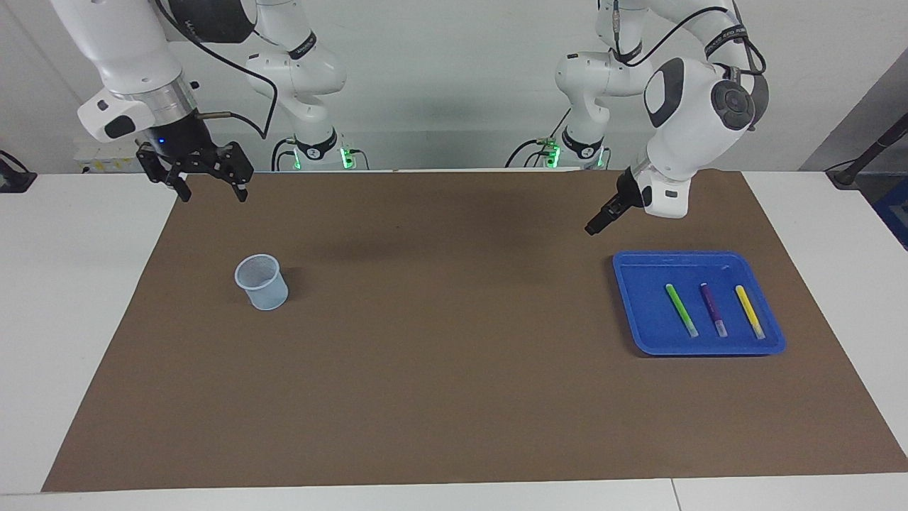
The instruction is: Right arm passes pens to left for tray arrangement
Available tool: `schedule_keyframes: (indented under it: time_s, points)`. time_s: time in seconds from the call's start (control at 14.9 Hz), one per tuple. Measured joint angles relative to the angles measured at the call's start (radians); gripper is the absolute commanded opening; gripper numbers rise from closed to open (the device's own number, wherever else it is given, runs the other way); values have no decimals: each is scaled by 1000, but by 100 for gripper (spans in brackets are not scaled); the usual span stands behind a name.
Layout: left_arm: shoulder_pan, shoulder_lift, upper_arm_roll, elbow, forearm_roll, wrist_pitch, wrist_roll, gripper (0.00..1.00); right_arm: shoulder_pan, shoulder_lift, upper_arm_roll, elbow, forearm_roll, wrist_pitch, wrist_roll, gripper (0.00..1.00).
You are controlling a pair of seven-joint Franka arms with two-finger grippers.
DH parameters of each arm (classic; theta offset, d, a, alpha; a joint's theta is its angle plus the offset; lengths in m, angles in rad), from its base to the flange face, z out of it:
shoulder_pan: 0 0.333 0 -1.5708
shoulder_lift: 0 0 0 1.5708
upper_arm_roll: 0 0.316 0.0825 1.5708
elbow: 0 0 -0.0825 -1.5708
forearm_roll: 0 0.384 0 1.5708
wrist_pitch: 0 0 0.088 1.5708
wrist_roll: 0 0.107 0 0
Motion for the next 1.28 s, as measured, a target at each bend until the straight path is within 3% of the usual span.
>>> schedule_keyframes:
  time_s: [0.27, 0.54, 0.94, 1.28]
  points:
    - [7, -62, 16, 40, 41, -79, 101, 100, 0, 0, 0, 0, 0, 0, 0, 100]
    - [77, -100, 35, 155, 142, -222, 319, 100, 0, 0, 0, 0, 0, 0, 0, 100]
    - [116, -53, 60, 277, 250, -346, 589, 100, 0, 0, 0, 1, 0, 0, 0, 100]
    - [116, 4, 74, 329, 251, -346, 625, 100, 0, 0, 0, 2, 0, 0, 0, 100]
